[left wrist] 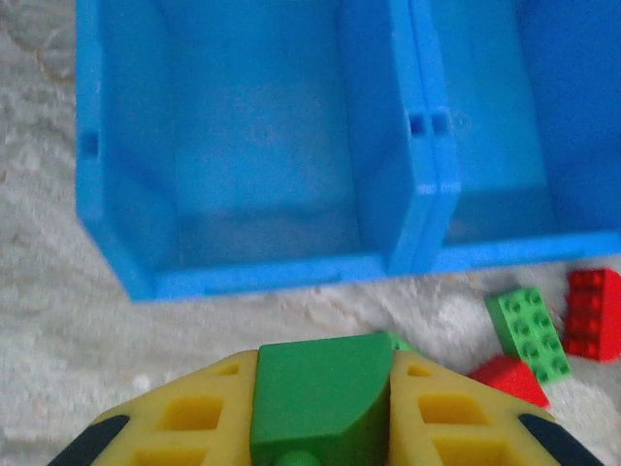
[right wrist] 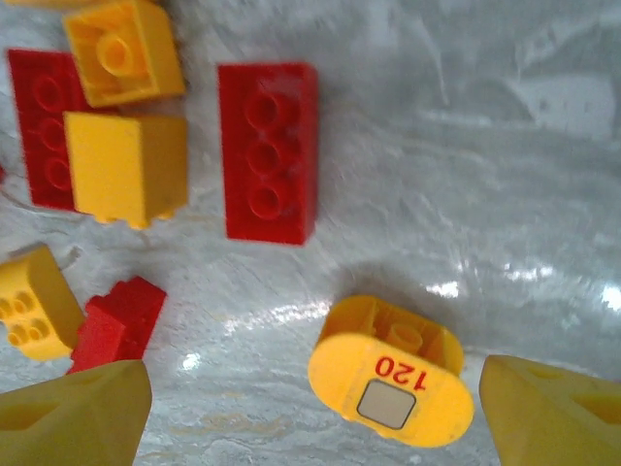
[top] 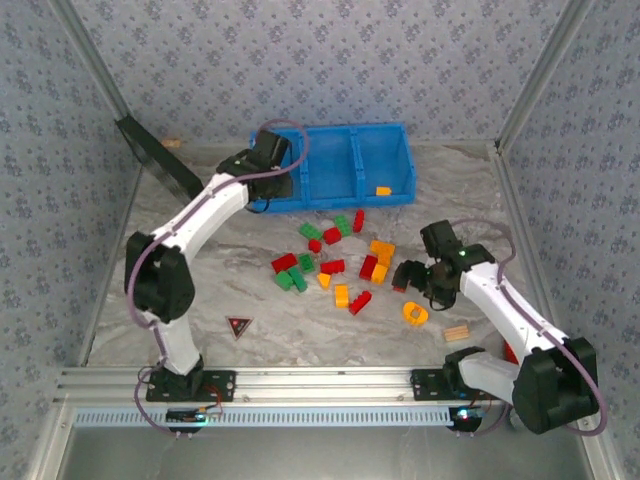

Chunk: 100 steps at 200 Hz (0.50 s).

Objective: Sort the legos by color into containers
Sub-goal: Place the lego in the container, then pick up the lego from the bottom-right of the table.

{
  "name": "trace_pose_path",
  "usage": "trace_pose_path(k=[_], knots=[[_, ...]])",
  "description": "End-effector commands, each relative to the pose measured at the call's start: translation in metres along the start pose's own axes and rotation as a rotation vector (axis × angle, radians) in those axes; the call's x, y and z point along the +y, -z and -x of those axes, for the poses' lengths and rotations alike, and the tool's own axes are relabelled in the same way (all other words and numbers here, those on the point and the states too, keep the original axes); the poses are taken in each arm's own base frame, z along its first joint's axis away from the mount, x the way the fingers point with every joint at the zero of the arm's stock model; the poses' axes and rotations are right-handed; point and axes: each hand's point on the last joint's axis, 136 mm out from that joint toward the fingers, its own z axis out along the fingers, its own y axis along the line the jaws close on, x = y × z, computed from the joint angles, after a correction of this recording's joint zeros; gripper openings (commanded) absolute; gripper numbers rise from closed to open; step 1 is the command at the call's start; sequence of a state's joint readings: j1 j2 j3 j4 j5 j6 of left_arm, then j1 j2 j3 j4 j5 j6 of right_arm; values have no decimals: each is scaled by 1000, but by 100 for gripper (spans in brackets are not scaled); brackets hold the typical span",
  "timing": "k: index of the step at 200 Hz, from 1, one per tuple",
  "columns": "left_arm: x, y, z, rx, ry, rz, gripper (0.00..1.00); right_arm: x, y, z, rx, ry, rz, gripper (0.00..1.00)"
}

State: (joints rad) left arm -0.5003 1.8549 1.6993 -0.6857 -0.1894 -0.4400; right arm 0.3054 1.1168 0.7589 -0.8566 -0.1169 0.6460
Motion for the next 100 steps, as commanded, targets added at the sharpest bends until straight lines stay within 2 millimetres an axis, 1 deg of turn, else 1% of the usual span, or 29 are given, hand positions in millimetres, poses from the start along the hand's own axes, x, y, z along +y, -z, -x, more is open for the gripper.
trace_pose_path(k=[1,19,36,41,44,48,72,100], knots=[[10,-26,16,-8,-28,54,19,-8,-5,-16,24,-86,-18,90],[15,-51,22,6,-17,75,19,-16,-13,-27,44,-113,-33,90],[20,-78,23,29,-3,88,19,-21,-21,-35,60,-135,-43,90],[21,-85,23,37,0,89,19,-22,-23,-37,63,-140,-47,90],[23,-91,19,51,1,94,19,-23,-24,-38,65,-144,-48,90],[21,-93,25,42,7,85,19,-23,-25,-39,67,-147,-49,90],[24,-121,22,79,14,91,19,-28,-31,-45,75,-161,-64,90],[25,-141,19,108,21,91,19,-32,-37,-48,76,-178,-75,91]])
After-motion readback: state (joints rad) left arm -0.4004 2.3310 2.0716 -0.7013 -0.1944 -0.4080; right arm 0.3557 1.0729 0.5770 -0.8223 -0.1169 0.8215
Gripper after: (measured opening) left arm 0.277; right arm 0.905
